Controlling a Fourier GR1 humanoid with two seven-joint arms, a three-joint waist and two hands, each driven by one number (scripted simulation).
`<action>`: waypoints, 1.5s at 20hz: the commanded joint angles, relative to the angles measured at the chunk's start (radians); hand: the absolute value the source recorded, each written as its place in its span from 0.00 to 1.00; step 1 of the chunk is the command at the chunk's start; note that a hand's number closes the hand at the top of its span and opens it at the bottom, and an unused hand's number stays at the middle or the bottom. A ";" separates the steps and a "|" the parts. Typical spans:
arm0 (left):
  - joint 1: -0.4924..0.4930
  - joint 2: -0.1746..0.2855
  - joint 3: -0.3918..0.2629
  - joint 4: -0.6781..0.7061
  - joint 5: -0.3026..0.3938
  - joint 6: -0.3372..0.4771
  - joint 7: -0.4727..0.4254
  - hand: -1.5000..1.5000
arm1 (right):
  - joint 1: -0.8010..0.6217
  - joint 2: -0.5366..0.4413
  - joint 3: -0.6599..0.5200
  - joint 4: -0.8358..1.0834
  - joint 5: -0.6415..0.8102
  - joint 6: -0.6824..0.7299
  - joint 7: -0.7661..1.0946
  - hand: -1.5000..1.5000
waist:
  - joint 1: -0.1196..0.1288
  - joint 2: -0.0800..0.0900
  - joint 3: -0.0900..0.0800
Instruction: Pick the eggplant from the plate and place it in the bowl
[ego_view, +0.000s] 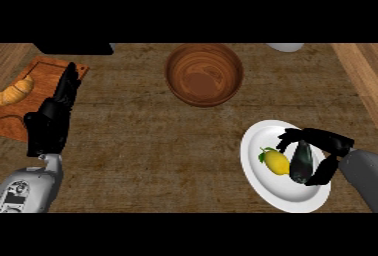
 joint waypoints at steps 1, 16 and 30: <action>0.018 0.011 0.026 0.023 0.001 -0.013 -0.028 0.50 | 0.046 0.033 0.020 0.023 0.031 -0.017 -0.111 1.00 | 0.003 0.013 0.019; 0.026 -0.008 0.009 0.003 -0.023 -0.026 -0.003 0.50 | -0.034 0.393 0.100 -0.244 0.107 -0.231 0.239 1.00 | 0.011 -0.014 0.010; -0.023 -0.020 0.017 0.022 -0.010 -0.029 0.012 0.50 | -0.054 0.580 0.381 -0.710 0.033 -0.754 0.974 1.00 | 0.025 -0.015 0.016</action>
